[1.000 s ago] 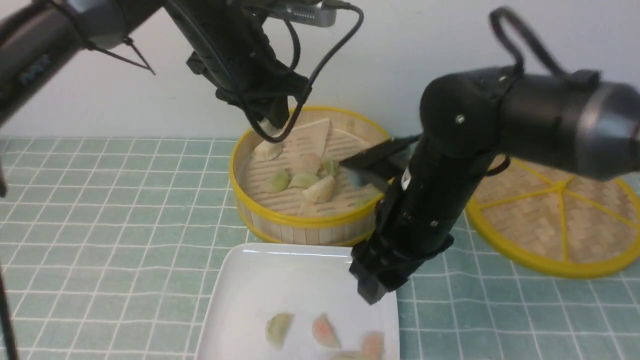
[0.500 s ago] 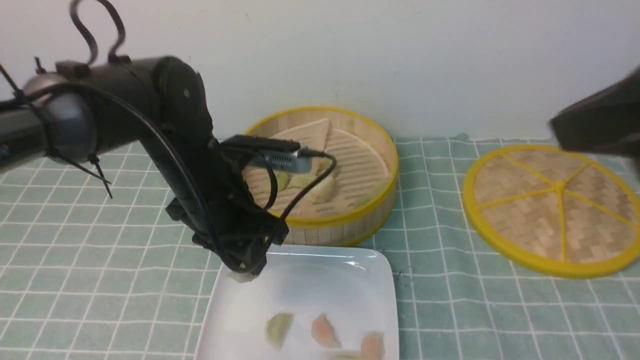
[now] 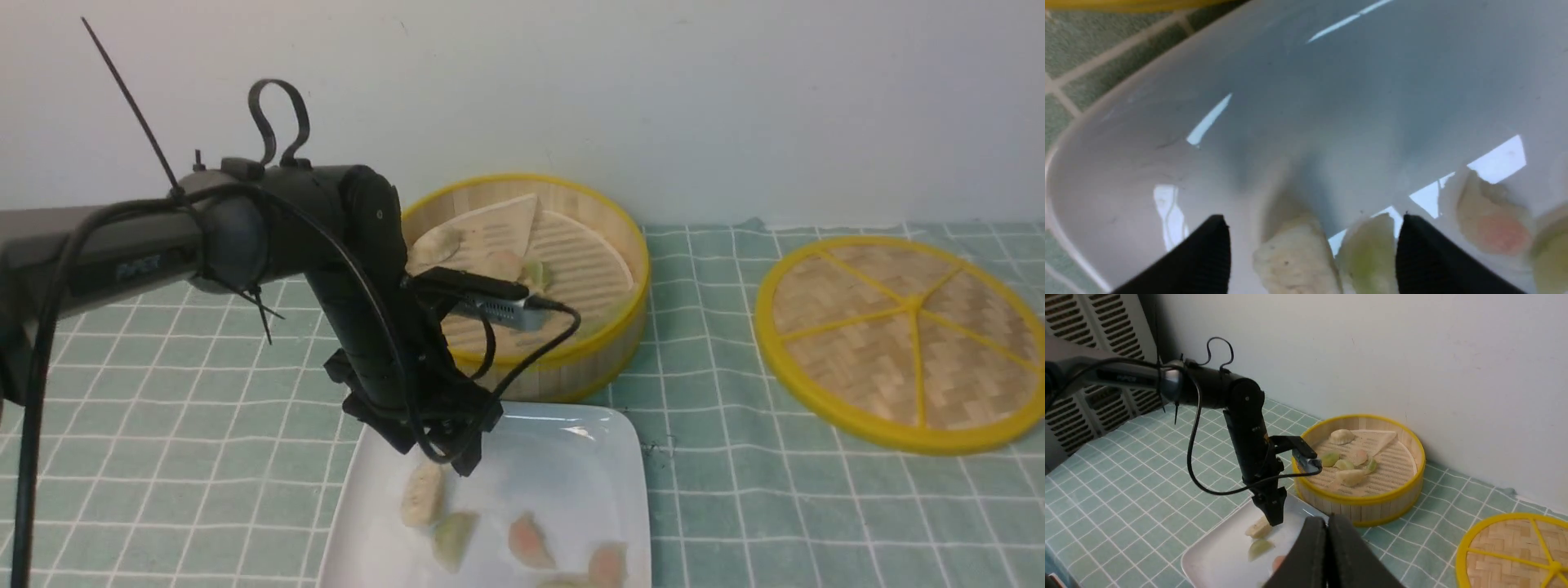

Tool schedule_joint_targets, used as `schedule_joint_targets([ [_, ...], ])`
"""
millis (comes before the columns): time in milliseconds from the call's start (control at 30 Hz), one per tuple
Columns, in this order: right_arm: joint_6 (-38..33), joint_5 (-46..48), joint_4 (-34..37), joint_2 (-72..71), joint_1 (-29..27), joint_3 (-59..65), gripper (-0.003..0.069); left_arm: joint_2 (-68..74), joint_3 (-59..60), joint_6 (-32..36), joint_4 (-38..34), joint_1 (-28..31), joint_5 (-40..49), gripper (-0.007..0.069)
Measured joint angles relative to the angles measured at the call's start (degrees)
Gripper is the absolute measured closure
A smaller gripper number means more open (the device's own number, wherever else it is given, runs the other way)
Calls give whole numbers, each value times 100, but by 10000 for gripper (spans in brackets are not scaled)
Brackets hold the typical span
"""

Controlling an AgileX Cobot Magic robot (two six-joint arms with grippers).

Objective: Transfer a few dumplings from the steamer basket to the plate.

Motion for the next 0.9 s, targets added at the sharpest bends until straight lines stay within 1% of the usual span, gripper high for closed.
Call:
schedule_joint_targets([
  [33, 33, -187, 0, -206, 0, 260, 673, -123, -132, -67, 17, 0, 216, 232],
  [67, 56, -226, 0, -240, 0, 299, 673, -178, -157, -81, 17, 0, 241, 258],
  [133, 224, -904, 0, -694, 0, 856, 673, -606, -201, -102, 19, 0, 392, 438],
  [167, 298, -1234, 0, -868, 0, 1119, 673, -869, -206, -102, 19, 0, 429, 514],
  [200, 372, -1578, -14, -1035, 0, 1398, 673, -1166, -206, -97, 14, 0, 449, 563],
  [267, 454, -2241, -60, -1315, 0, 1955, 673, -1758, -206, -91, -22, 0, 447, 608],
  [300, 492, -2764, -117, -1515, 0, 2322, 673, -2262, -157, -69, -67, 0, 426, 623],
  [367, 513, -3336, -209, -1725, 0, 2692, 673, -2878, -40, -63, -138, 0, 349, 630],
  [400, 527, -3784, -273, -1884, 0, 2964, 673, -3543, 194, -58, -198, 0, 203, 631],
  [533, 525, -4644, -323, -2161, 0, 3437, 673, -5086, 1024, -58, -268, 0, -384, 631],
  [567, 525, -4679, -323, -2170, 0, 3437, 673, -5185, 1083, -58, -269, 0, -427, 631],
  [667, 525, -4981, -323, -2213, 0, 3578, 673, -6899, 2262, -46, -280, 0, -1262, 631],
  [767, 525, -5026, -323, -2213, 0, 3591, 673, -8283, 3217, -74, -285, 0, -2129, 631],
  [833, 525, -5032, -323, -2213, 0, 3591, 673, -9085, 3708, -200, -252, 0, -2372, 631],
  [900, 525, -5038, -323, -2213, 0, 3591, 673, -9581, 4010, -394, -195, 0, -2386, 631],
])
